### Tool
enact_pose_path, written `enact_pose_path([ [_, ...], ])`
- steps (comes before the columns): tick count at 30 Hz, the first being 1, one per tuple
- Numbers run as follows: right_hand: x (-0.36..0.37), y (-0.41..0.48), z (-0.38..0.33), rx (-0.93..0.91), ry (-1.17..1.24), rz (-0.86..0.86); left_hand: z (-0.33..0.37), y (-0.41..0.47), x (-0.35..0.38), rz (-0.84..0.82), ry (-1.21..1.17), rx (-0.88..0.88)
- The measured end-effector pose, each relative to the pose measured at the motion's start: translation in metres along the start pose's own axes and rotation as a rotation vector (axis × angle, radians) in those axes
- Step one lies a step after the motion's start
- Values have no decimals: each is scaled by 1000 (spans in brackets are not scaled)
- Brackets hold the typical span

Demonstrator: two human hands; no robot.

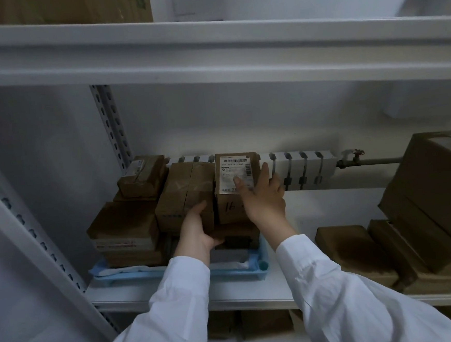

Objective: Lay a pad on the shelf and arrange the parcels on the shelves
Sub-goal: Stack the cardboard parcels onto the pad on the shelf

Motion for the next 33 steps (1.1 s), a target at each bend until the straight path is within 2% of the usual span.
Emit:
enact_pose_path([
  [4, -9, -9, 10, -12, 37, -8, -11, -13, -2, 47, -33, 16],
  [10, -27, -26, 39, -9, 49, 3, -39, -35, -2, 229, -33, 129],
  [13, -41, -32, 60, 14, 25, 16, -58, -38, 10, 266, -27, 177],
  [19, -76, -36, 117, 109, 15, -2, -119, -28, 61, 193, 60, 80],
  [24, -82, -35, 159, 149, 161, -120, -166, -14, 98, 89, 168, -28],
  [27, -78, -33, 177, 163, 116, -219, -183, -4, 113, 45, 226, -55],
  [33, -93, -32, 242, 446, -69, -199, -222, 7, 126, 34, 328, -143],
])
Point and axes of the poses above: each hand's wrist, its own y-axis towards the middle knuckle, its own x-axis out of the palm, z = x × y, the point moved 9 cm from there along y, towards the middle knuckle, and after that the axes turned 11 degrees about -z, right-handed, at the moved point
